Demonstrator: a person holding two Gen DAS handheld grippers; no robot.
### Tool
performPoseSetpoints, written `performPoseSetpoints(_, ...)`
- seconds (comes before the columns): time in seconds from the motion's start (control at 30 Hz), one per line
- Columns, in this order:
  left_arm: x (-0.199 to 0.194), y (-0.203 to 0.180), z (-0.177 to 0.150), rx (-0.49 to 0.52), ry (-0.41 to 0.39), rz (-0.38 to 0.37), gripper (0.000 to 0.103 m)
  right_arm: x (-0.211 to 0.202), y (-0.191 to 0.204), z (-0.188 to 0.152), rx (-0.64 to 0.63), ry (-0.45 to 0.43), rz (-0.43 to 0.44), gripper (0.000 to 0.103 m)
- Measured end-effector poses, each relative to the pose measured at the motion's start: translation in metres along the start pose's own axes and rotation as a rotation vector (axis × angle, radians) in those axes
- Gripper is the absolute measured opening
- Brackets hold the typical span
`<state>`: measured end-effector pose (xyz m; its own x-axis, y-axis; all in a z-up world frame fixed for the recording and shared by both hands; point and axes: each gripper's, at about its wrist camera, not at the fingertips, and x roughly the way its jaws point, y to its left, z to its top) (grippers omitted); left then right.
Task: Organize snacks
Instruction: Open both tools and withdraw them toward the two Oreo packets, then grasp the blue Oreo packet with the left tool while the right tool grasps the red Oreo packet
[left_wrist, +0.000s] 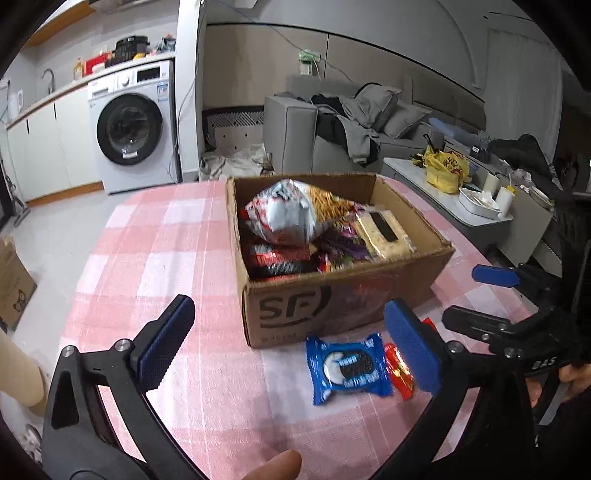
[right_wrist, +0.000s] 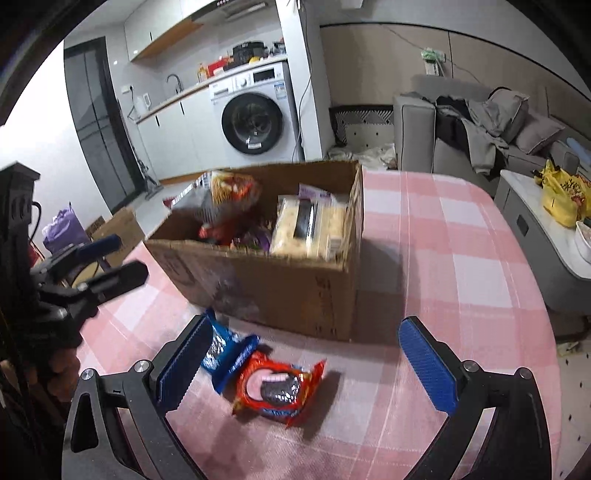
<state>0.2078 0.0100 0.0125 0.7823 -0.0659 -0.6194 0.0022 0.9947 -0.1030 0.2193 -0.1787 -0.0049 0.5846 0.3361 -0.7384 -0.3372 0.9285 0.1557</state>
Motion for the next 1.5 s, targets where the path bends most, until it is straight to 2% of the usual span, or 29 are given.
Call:
performPoseSetpoints(0.2,0.002,-0.006,-0.017,0.011,0.037,0.021,0.102,0.012,-0.008,-0.016,0.006,0.059,0.01,0.103)
performPoseSetpoints(0.4,0.014,-0.012,-0.025,0.037,0.071,0.008,0.102,0.027,-0.015,-0.027,0.005,0.128,0.0,0.103)
performPoseSetpoints(0.73,0.035,-0.013,-0.033,0.051,0.124,0.007,0.102,0.046,0.005,-0.039,-0.046,0.186,0.01,0.103)
performPoseSetpoints(0.87,0.044,-0.013,-0.036,0.053,0.142,0.003,0.102,0.055,0.008,-0.042,-0.057,0.202,-0.008,0.103)
performPoseSetpoints(1.17,0.06,-0.02,-0.045,0.062,0.178,-0.017,0.102,0.06,-0.008,-0.039,-0.035,0.225,0.01,0.103)
performPoseSetpoints(1.33,0.068,-0.026,-0.048,0.068,0.193,-0.016,0.102,0.057,-0.001,-0.041,-0.06,0.224,0.053,0.103)
performPoseSetpoints(1.5,0.075,-0.03,-0.052,0.059,0.2,-0.006,0.102,0.06,0.01,-0.044,-0.104,0.211,0.031,0.1)
